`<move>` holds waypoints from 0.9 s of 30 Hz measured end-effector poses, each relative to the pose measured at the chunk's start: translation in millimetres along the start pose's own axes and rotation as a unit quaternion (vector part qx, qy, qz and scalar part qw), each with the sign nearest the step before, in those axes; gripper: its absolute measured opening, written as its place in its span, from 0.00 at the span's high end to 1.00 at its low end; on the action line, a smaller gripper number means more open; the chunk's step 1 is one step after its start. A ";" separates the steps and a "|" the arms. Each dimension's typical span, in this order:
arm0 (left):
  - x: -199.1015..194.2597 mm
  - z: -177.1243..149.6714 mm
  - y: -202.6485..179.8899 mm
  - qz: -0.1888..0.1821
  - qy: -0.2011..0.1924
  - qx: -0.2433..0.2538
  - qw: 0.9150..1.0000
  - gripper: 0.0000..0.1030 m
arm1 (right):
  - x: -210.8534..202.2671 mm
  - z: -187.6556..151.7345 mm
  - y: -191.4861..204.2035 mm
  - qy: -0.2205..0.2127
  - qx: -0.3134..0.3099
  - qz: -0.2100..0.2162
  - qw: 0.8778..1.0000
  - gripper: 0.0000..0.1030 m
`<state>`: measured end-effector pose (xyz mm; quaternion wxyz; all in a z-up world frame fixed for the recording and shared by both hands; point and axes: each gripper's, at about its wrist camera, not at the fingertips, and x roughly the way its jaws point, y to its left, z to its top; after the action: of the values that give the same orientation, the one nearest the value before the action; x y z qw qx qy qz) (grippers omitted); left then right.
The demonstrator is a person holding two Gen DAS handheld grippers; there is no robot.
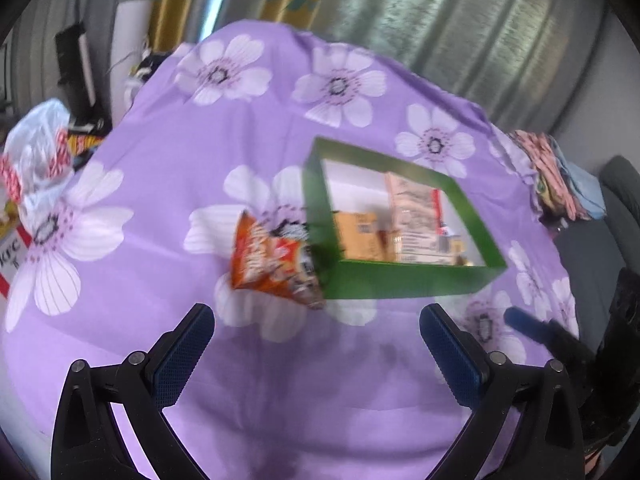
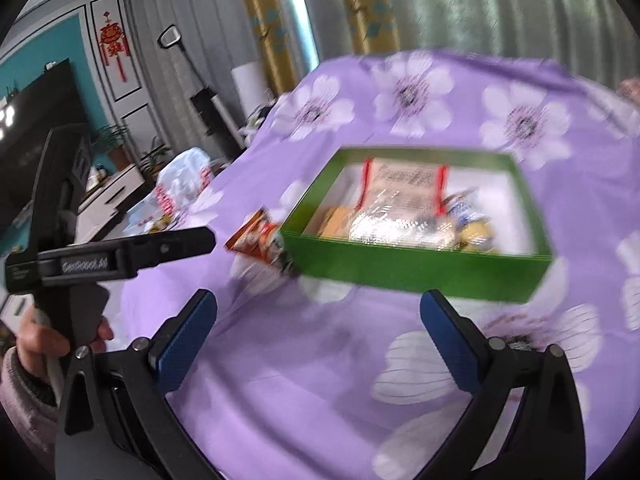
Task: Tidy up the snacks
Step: 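Move the left gripper to the orange panda-print packet beside the box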
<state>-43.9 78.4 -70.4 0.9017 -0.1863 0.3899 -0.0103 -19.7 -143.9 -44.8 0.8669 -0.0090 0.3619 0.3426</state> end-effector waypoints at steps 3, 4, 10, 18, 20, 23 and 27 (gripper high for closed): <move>12.8 1.3 17.8 -0.009 0.004 -0.012 1.000 0.01 | 27.0 -7.8 7.5 0.024 0.000 0.032 0.999 0.02; 17.3 2.8 23.1 -0.012 0.007 -0.016 1.000 0.01 | 34.1 -9.5 10.0 0.030 0.000 0.041 0.999 0.02; 37.7 15.2 40.6 -0.027 0.015 -0.024 0.999 0.01 | 78.5 -6.3 23.2 0.057 0.002 0.072 0.996 0.10; 63.2 33.1 48.2 -0.043 0.027 -0.015 0.999 0.01 | 139.8 0.0 25.2 0.087 0.050 0.086 0.991 0.30; 69.1 36.5 50.3 -0.052 0.031 -0.017 0.998 0.04 | 147.3 0.7 23.9 0.087 0.068 0.092 0.990 0.34; 78.5 40.6 53.1 -0.057 0.040 -0.023 0.997 0.12 | 156.1 1.1 24.4 0.090 0.089 0.102 0.987 0.35; 89.0 40.0 58.3 -0.059 0.056 -0.029 0.996 0.27 | 162.0 0.1 28.9 0.088 0.106 0.109 0.984 0.39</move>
<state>38.9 131.1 -127.6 0.8706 -0.2340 0.4283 -0.0630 44.6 -26.6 -140.7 0.7849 0.0921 0.4701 0.3931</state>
